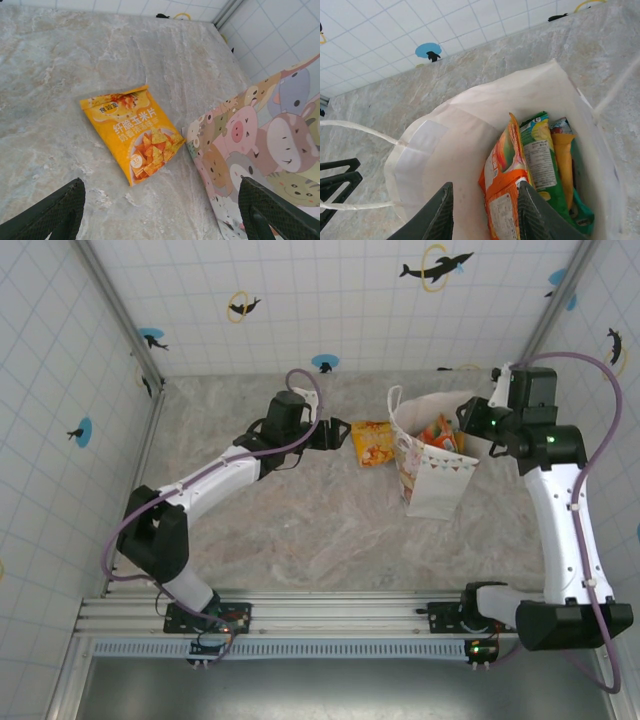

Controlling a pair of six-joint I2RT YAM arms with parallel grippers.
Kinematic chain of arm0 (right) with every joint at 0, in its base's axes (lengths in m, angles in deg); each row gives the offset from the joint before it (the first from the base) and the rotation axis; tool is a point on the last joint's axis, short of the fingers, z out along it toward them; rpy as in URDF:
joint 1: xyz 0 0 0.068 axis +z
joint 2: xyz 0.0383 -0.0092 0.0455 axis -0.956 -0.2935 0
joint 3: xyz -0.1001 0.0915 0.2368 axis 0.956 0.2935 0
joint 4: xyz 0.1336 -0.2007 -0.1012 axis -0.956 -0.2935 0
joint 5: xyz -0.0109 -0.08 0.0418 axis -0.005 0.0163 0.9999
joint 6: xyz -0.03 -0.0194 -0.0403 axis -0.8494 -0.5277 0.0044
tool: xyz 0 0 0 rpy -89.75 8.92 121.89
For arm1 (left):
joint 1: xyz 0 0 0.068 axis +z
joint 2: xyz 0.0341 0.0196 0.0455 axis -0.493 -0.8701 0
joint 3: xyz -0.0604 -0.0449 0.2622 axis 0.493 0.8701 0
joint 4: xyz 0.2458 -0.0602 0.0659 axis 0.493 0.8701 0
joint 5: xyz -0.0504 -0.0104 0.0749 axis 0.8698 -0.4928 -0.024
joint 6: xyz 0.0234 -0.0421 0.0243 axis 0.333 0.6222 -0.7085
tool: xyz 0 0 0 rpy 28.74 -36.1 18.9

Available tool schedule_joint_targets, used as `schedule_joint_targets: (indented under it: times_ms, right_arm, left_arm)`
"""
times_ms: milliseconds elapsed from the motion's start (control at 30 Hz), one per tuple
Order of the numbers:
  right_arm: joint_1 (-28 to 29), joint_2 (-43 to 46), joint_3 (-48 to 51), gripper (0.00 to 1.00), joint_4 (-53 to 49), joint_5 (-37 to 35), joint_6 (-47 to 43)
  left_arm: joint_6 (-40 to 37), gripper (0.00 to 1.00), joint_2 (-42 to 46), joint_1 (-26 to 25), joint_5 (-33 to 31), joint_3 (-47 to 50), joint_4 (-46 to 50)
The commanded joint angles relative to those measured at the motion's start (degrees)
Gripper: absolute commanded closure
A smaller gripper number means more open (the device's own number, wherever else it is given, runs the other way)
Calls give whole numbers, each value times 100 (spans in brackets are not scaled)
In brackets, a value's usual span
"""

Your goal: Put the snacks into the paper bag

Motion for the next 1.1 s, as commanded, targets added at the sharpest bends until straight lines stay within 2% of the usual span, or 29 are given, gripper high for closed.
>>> schedule_joint_targets:
  times_ms: [0,200,300,567,1067]
  right_arm:
    - [196,4,-187,64,-168,-148,-53]
    - [648,-156,-132,64,-52,-386,-35]
    - [756,-114,-146,64,12,-465,-35]
    - [873,140,19,64,105,-440,12]
    - [990,486,462,65,474,-278,91]
  left_arm:
    - [124,19,-87,-24,131,-179,31]
    - [253,21,-317,-16,202,-187,47]
    - [639,25,-557,40,408,-188,-17]
    - [1805,35,-1359,239,933,-247,-343]
    - [2539,42,-2431,280,1225,-616,-962]
